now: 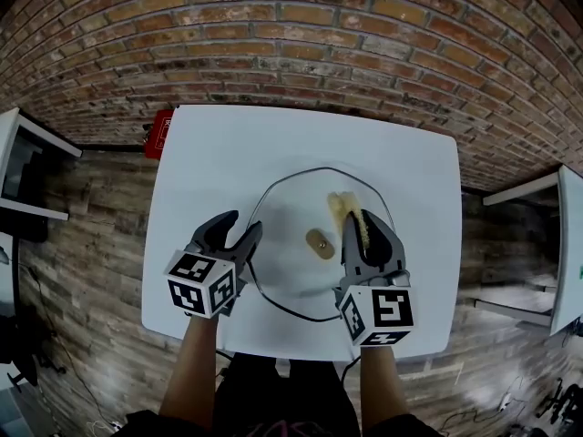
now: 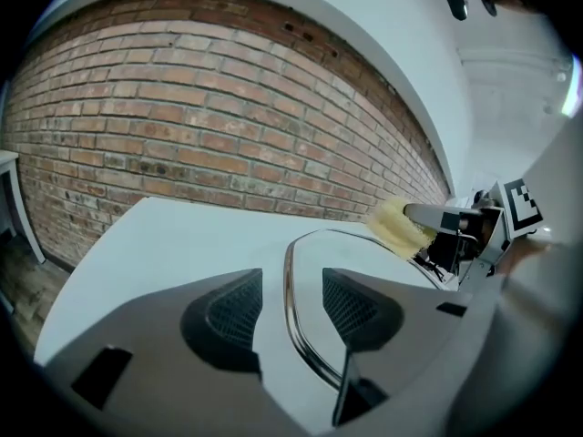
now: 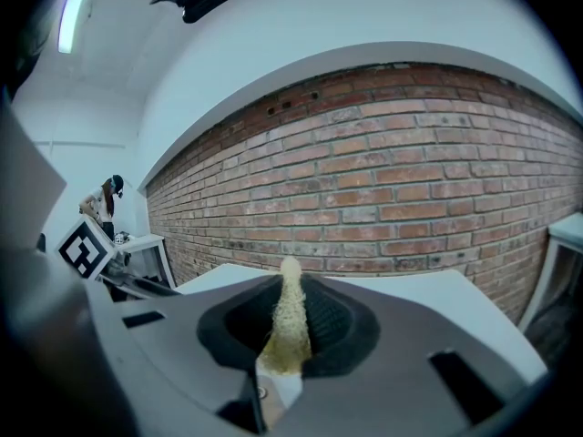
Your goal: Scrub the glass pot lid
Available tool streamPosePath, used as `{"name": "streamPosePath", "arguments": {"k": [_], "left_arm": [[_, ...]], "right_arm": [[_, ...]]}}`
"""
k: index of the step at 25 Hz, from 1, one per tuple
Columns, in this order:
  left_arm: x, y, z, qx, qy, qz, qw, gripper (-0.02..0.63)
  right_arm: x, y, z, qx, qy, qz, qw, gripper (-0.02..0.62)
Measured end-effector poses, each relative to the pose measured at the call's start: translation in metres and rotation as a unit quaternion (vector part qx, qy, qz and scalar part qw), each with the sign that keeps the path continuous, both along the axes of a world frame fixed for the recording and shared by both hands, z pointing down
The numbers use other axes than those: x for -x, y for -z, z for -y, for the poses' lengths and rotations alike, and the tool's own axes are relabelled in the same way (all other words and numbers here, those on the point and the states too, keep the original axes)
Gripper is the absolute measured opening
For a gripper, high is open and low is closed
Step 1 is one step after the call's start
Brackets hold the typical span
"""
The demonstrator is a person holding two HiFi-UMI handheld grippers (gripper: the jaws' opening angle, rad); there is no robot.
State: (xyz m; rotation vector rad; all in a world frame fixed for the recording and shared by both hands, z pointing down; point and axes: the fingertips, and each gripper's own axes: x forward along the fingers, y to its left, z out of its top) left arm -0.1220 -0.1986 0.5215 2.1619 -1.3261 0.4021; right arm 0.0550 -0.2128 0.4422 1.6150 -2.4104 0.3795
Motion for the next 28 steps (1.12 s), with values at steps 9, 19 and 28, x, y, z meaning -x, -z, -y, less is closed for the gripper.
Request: {"name": "streamPosePath", "arguments": {"k": [9,19,28], "left_arm": [[-0.005,-0.01,-0.003,0.015,-0.007,-0.003,0.9999,0.192],[-0.011,-0.028,-0.013,0.04,-0.016,-0.004,0.9991,0.19],[-0.007,-0.029,-0.014,0.036,-0.013,0.011,0.9992,0.101]], "right_arm": [[0.002,-0.001,0.001,0.0,0.003,0.001,1.0,0.058],[0.002,-0.008,-0.002,0.006,0.005,-0.003,1.0,0.058],[0.003,-0.01,-0.002,0.009,0.004,-0.003,1.0,0.058]]}}
